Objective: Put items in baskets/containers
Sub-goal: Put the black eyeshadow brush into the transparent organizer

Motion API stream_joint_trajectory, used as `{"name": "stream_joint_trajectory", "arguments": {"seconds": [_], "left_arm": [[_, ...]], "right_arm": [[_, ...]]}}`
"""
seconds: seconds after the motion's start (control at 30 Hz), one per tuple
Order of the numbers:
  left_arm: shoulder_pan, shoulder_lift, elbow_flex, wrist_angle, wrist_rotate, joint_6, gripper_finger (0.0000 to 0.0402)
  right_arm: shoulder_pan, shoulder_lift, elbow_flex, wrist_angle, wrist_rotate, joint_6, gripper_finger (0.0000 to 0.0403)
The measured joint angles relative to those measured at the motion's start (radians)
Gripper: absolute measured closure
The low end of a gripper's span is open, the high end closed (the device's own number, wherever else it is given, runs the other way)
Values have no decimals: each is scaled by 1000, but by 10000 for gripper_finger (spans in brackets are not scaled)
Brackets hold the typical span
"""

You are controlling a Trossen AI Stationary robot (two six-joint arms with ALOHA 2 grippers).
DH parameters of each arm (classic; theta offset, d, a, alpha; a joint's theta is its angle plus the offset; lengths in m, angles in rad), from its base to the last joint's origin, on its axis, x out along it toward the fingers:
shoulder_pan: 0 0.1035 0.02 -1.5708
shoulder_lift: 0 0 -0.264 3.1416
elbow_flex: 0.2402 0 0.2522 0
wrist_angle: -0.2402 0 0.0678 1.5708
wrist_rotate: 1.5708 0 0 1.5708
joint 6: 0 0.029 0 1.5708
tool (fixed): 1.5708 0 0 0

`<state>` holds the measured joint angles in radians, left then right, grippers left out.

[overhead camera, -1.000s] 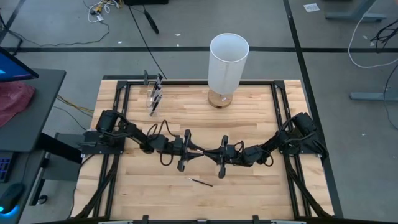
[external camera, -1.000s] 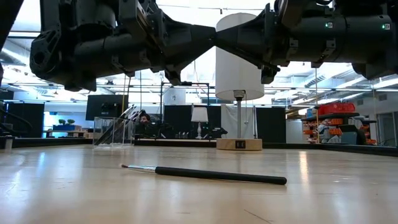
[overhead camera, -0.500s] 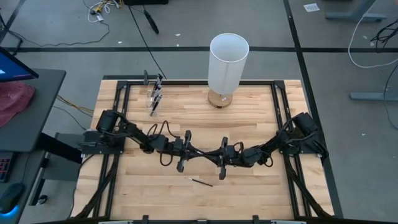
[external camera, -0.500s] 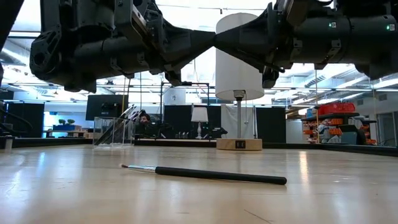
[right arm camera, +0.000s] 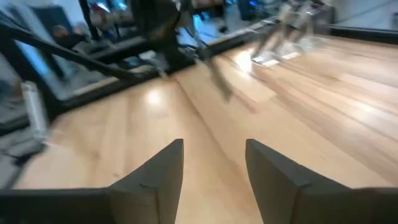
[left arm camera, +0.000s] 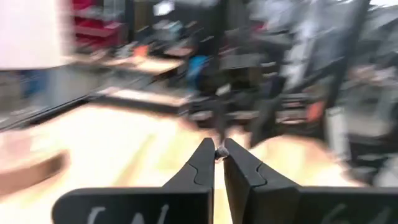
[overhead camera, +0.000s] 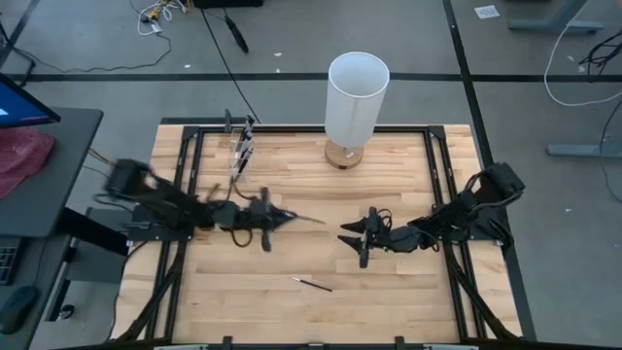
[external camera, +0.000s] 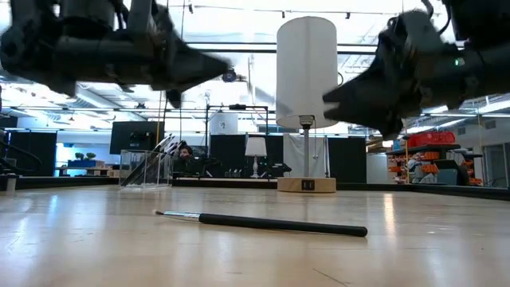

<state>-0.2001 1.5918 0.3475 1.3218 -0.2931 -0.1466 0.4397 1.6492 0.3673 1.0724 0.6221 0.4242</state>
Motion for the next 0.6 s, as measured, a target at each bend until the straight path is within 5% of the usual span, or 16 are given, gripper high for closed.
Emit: {"name": "stream_joint_trajectory", "arguments": {"seconds": [0.17, 0.3, 0.43, 0.6], "left_arm": [[67, -387, -23, -538, -154, -30, 388], [152, -640, 167, -1213, -233, -53, 388], [260, -696, 432, -1735, -291, -56, 388], [425, -637, 697, -2056, -290, -3, 388]], "right_arm": [[-14, 18, 0, -60, 53, 29, 231], [-34, 43, 7, -66, 53, 36, 240], [-59, 64, 14, -68, 51, 35, 248], [-82, 75, 15, -65, 52, 40, 252]]}}
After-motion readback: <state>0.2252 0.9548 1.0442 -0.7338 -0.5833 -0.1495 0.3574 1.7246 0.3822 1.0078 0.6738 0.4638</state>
